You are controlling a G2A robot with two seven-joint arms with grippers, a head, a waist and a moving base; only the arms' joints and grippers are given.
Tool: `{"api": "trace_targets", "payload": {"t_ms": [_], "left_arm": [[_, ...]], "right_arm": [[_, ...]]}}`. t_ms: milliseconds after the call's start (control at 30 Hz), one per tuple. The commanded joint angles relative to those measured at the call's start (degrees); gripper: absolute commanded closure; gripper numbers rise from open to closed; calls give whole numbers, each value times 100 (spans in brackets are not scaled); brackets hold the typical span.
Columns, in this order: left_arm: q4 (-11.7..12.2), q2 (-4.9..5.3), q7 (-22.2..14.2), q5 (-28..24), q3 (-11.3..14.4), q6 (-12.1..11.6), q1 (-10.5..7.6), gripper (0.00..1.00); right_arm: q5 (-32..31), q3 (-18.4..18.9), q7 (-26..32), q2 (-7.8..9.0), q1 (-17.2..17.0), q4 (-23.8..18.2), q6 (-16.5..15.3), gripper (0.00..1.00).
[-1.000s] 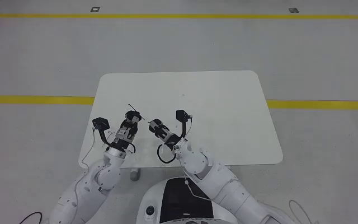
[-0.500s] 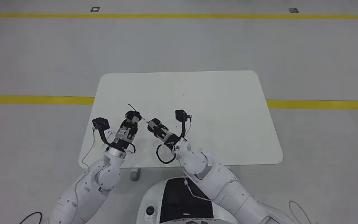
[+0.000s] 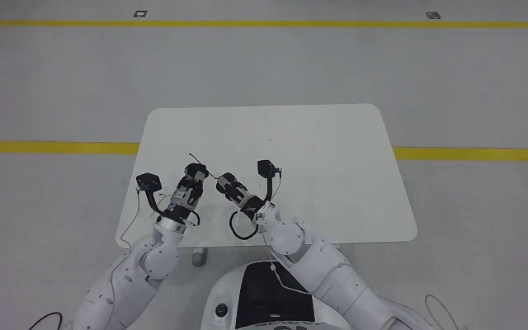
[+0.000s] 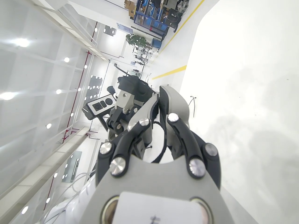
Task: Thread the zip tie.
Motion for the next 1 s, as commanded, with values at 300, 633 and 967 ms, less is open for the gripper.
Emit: {"api": "trace_targets", "payload": {"t_ms": [300,633,967], "left_arm": [[1,-81,-126,73,-82,32,11,100],[8,-145,-240,123,-164,4,48,100],[3,-204,-326,151,-234,-27,81,100]], "right_arm": [[-50,67,-24,-16,-53,-11,37,100],[-46,107,8,-36,-75,15,-7,100],[-64,129,23,-60,-71,40,-31,100]]}}
